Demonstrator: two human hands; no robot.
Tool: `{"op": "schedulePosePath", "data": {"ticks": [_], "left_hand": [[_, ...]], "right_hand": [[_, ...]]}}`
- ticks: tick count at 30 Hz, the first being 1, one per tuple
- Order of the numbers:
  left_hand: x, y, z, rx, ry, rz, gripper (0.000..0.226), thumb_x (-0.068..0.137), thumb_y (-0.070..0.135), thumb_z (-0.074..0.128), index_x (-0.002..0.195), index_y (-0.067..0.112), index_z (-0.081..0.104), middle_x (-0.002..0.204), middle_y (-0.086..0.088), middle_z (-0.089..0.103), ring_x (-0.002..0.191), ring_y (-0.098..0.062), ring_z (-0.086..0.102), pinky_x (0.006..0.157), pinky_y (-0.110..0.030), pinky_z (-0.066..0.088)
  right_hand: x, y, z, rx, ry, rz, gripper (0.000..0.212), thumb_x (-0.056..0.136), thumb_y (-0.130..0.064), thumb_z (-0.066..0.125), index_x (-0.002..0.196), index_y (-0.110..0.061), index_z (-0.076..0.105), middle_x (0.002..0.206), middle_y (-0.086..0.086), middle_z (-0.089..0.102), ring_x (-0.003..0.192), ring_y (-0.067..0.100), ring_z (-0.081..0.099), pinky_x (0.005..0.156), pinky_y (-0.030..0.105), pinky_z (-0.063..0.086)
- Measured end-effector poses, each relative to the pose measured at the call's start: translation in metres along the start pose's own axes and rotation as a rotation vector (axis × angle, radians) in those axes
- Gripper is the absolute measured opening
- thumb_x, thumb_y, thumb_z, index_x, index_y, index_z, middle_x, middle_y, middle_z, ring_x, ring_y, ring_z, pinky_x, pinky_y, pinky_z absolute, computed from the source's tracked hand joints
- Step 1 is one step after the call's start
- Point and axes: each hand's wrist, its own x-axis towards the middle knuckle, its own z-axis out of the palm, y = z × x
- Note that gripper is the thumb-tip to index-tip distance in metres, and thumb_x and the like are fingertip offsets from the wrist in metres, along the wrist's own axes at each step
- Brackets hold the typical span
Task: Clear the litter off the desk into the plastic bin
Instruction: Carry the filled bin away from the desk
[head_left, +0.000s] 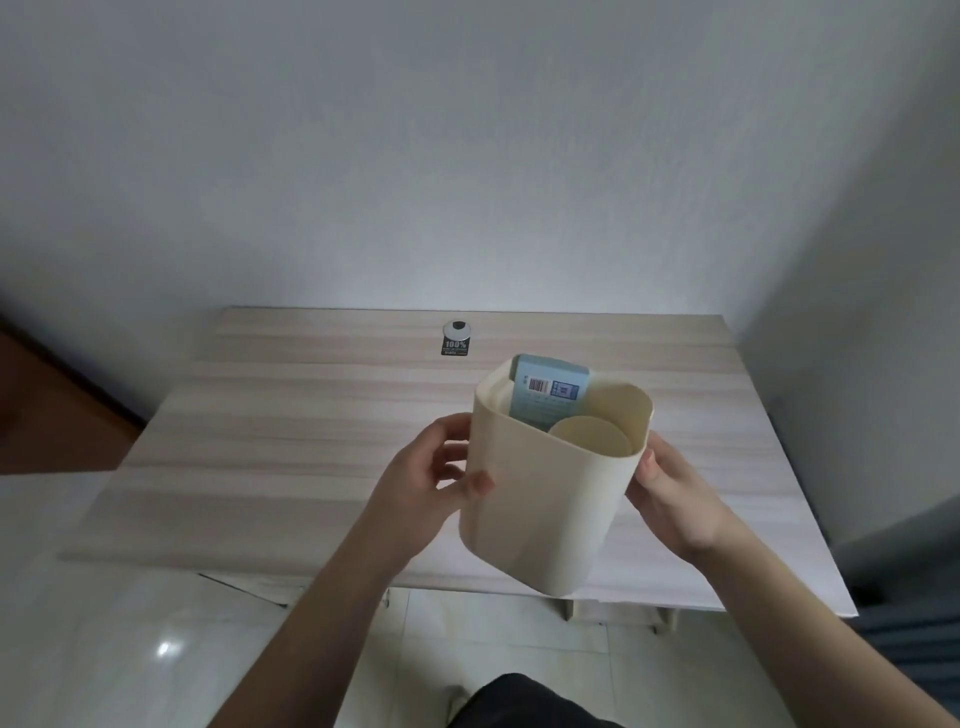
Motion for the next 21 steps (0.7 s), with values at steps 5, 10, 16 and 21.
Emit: {"op": "schedulePosePath", "data": {"ticks": [5, 10, 16, 21], "left_hand": [[-0.005, 0.002, 0.017, 0.043, 0.155, -0.016, 0.049, 0.078, 0.038, 0.071, 0.126, 0.033, 0.057, 0.122, 0.01, 0.068, 0.114, -0.016, 0.063, 0.089, -0.036, 0.053], [-0.024, 0.005, 0.016, 0.115, 0.328, -0.034, 0.044, 0.087, 0.032, 0.061, 0.126, 0.048, 0.049, 0.112, 0.024, 0.069, 0.106, 0.0, 0.063, 0.078, -0.012, 0.048], [-0.059, 0.011, -0.012, 0.236, 0.579, -0.036, 0.04, 0.091, 0.045, 0.053, 0.123, 0.064, 0.039, 0.121, 0.035, 0.056, 0.106, 0.011, 0.056, 0.071, -0.006, 0.046], [-0.097, 0.007, -0.051, 0.431, 0.738, -0.065, 0.048, 0.095, 0.048, 0.047, 0.142, 0.043, 0.038, 0.121, 0.021, 0.05, 0.107, 0.008, 0.053, 0.074, -0.005, 0.045]], "right_hand": [[0.008, 0.001, 0.0, 0.022, -0.002, -0.017, 0.076, 0.086, -0.057, 0.058, 0.142, -0.01, 0.037, 0.134, 0.013, 0.056, 0.115, 0.022, 0.057, 0.086, 0.027, 0.05], [0.027, 0.011, 0.02, 0.012, -0.035, -0.023, 0.062, 0.092, -0.056, 0.049, 0.142, -0.02, 0.04, 0.139, 0.011, 0.053, 0.13, 0.031, 0.047, 0.108, 0.056, 0.035], [0.055, 0.014, 0.076, 0.009, -0.108, 0.021, 0.057, 0.085, -0.058, 0.052, 0.132, -0.025, 0.05, 0.126, 0.003, 0.064, 0.118, 0.022, 0.058, 0.093, 0.036, 0.049], [0.071, 0.02, 0.132, 0.035, -0.225, 0.058, 0.057, 0.084, -0.055, 0.06, 0.13, -0.021, 0.051, 0.118, 0.0, 0.068, 0.107, 0.014, 0.064, 0.08, 0.019, 0.053]]}}
